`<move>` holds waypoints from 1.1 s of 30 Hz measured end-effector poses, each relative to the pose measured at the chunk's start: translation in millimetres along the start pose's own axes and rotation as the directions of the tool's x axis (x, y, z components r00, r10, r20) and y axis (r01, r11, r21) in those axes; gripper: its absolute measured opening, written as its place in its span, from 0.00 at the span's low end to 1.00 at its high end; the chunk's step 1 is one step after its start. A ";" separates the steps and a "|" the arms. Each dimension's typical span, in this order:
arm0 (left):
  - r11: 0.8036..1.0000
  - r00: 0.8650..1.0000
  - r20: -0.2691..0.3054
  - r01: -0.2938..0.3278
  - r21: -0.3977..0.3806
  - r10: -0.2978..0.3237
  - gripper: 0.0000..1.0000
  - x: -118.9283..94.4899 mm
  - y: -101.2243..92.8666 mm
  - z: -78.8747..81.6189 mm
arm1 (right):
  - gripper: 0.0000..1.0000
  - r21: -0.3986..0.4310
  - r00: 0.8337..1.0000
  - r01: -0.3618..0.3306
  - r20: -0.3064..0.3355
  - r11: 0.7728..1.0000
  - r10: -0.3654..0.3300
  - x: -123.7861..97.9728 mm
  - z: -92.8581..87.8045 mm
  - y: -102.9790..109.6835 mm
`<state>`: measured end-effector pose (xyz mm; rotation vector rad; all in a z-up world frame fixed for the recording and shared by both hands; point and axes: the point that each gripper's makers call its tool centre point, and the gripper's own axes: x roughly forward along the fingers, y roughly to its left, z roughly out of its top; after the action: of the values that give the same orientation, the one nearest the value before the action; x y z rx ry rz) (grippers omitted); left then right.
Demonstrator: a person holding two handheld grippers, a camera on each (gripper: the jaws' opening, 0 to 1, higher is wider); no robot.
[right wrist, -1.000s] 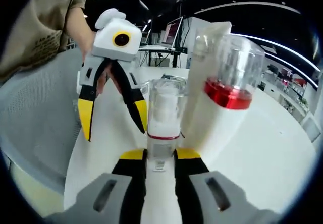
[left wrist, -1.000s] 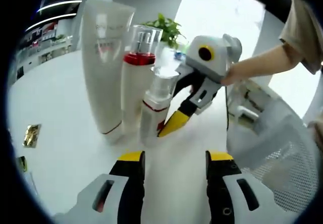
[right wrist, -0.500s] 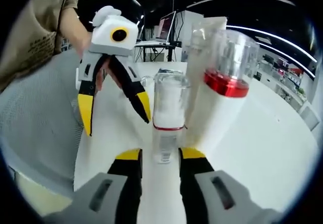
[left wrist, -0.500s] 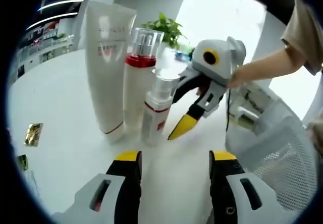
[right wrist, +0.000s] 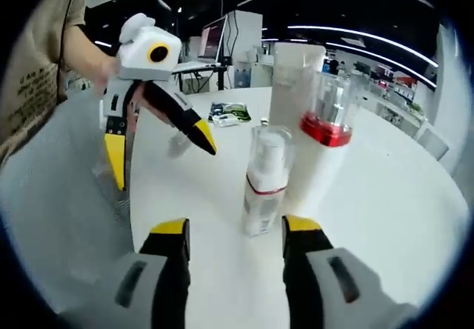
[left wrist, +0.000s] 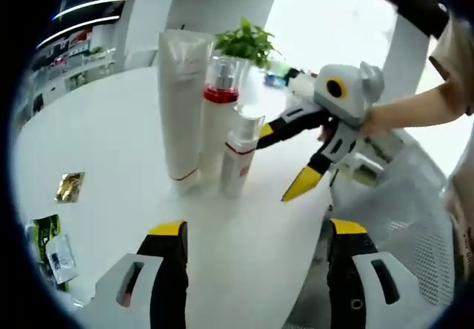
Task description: Arrange the skincare products in the storage area until every visible bottle or jar stands upright without overlapping.
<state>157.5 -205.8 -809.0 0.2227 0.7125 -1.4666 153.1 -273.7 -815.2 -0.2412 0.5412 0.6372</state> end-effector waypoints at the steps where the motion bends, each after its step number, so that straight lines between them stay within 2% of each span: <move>1: 1.000 1.000 0.004 -0.004 -0.002 0.004 0.76 -3.2 0.2 -0.5 | 0.52 0.004 1.000 0.004 -0.001 1.000 -0.004 -0.7 0.5 1.0; 8: 0.998 0.999 0.020 -0.037 -0.041 0.038 0.85 -33.3 4.5 -13.7 | 0.62 0.065 0.998 0.068 0.011 0.996 -0.069 -10.1 13.6 20.0; 15: 0.997 0.998 0.019 -0.060 -0.057 0.061 0.89 -64.0 5.9 -30.1 | 0.68 0.113 0.996 0.088 0.022 0.990 -0.091 -8.2 19.6 34.6; 17: 0.995 0.997 0.020 -0.066 -0.077 0.068 0.91 -73.8 7.0 -34.0 | 0.73 0.165 0.994 0.106 0.010 0.981 -0.109 -6.7 19.7 36.2; 21: 0.992 0.996 0.039 -0.080 -0.103 0.084 0.93 -93.9 8.7 -36.8 | 0.74 0.205 0.990 0.120 0.046 0.971 -0.132 -5.6 34.6 43.0; 26: 0.988 0.993 0.057 -0.099 -0.119 0.107 0.97 -114.8 13.9 -41.7 | 0.77 0.203 0.988 0.138 0.036 0.969 -0.148 -4.5 41.2 50.9; 33: 0.978 0.985 0.090 -0.134 -0.159 0.150 0.97 -143.6 22.3 -49.9 | 0.80 0.218 0.986 0.161 0.004 0.963 -0.166 -6.8 42.4 57.2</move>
<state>171.5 -57.0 -773.5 0.0789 0.7076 -1.2721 130.1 -216.5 -778.9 -0.0716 0.5588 0.4155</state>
